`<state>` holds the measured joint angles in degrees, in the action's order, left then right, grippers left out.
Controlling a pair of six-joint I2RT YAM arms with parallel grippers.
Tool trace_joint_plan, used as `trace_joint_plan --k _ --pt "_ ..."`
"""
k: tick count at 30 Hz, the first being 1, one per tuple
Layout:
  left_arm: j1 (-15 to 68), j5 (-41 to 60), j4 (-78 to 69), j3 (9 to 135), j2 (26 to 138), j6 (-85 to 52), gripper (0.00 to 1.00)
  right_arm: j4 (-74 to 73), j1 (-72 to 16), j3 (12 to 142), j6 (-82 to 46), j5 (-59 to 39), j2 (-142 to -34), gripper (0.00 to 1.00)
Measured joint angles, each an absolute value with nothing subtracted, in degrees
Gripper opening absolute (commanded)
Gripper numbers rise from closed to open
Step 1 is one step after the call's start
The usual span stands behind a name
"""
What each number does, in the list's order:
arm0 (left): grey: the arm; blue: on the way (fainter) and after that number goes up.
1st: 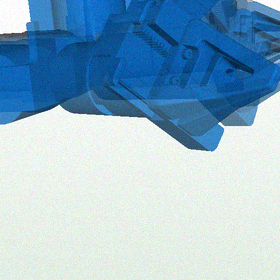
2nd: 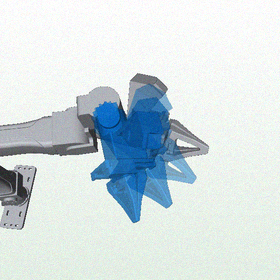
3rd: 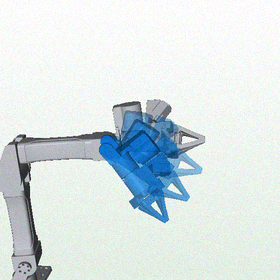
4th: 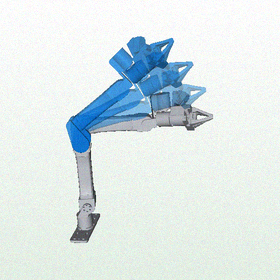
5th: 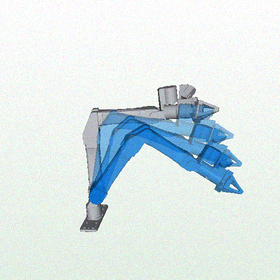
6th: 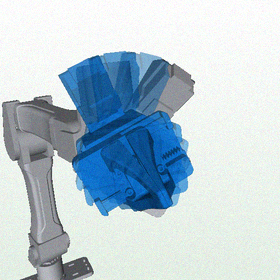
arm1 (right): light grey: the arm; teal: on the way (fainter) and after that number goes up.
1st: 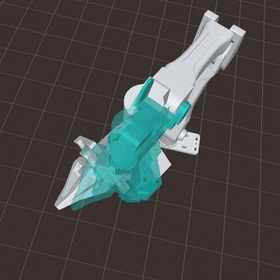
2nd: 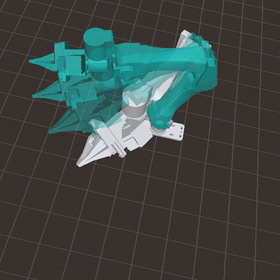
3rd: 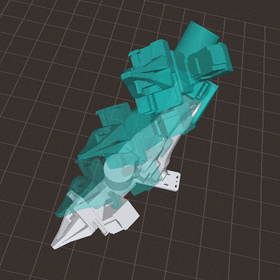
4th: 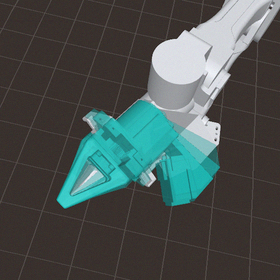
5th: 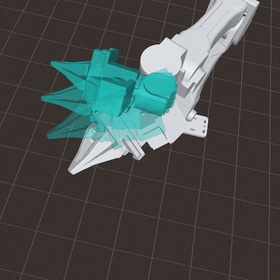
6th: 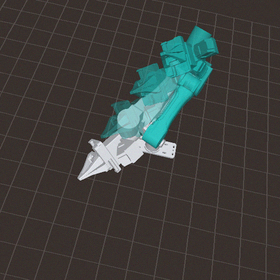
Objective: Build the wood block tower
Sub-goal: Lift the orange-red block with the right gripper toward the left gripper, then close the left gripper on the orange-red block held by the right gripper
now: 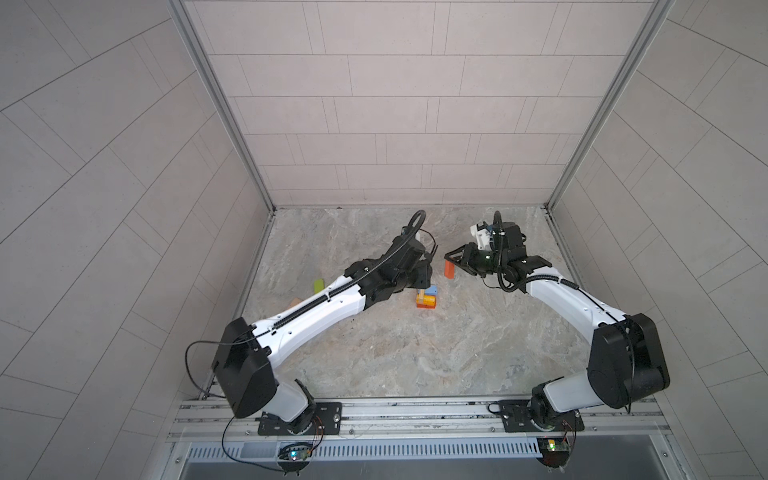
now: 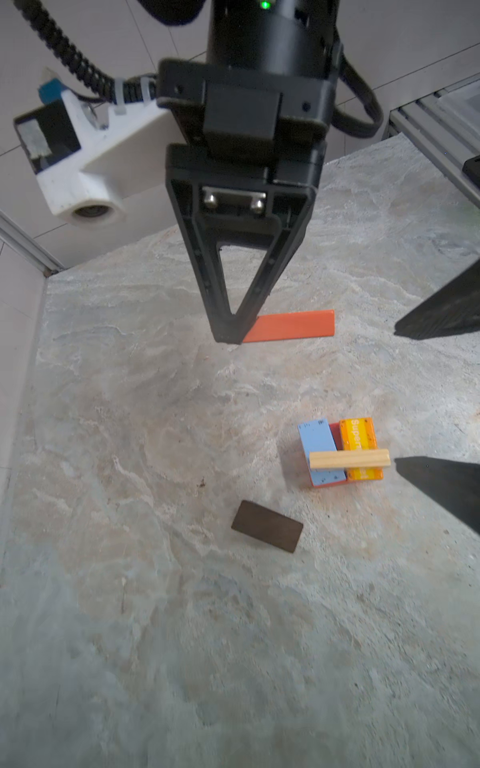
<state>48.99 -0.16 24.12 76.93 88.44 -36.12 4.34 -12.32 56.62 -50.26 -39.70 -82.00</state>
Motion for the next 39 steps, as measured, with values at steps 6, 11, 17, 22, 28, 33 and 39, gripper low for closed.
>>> trace_joint_plan --k 6,11,17,22,28,33,39 --pt "50.09 1.41 25.61 81.49 96.05 -37.17 0.50 -2.94 -10.57 52.27 -53.15 -42.48 -80.01 0.16" --pt "50.02 2.33 27.81 85.08 100.05 -37.93 0.49 -7.18 -10.59 50.17 -55.18 -44.29 -80.01 0.16" --pt "50.02 3.38 29.26 88.31 101.27 -38.11 0.48 -9.67 -10.44 49.95 -55.75 -44.75 -80.01 0.16" --pt "50.02 4.73 29.04 89.01 101.27 -38.13 0.49 -9.67 -10.44 49.74 -55.53 -44.73 -80.03 0.16" --pt "50.00 5.32 29.08 89.03 101.30 -38.09 0.50 -9.96 -10.44 49.67 -55.57 -45.06 -80.03 0.16" --pt "49.89 5.13 29.54 91.35 102.96 -37.98 0.41 -10.04 -10.44 49.56 -55.55 -45.50 -80.03 0.16" --pt "49.54 4.84 30.46 93.60 105.45 -37.93 0.33 -10.07 -10.46 49.56 -55.53 -45.74 -80.03 0.16"
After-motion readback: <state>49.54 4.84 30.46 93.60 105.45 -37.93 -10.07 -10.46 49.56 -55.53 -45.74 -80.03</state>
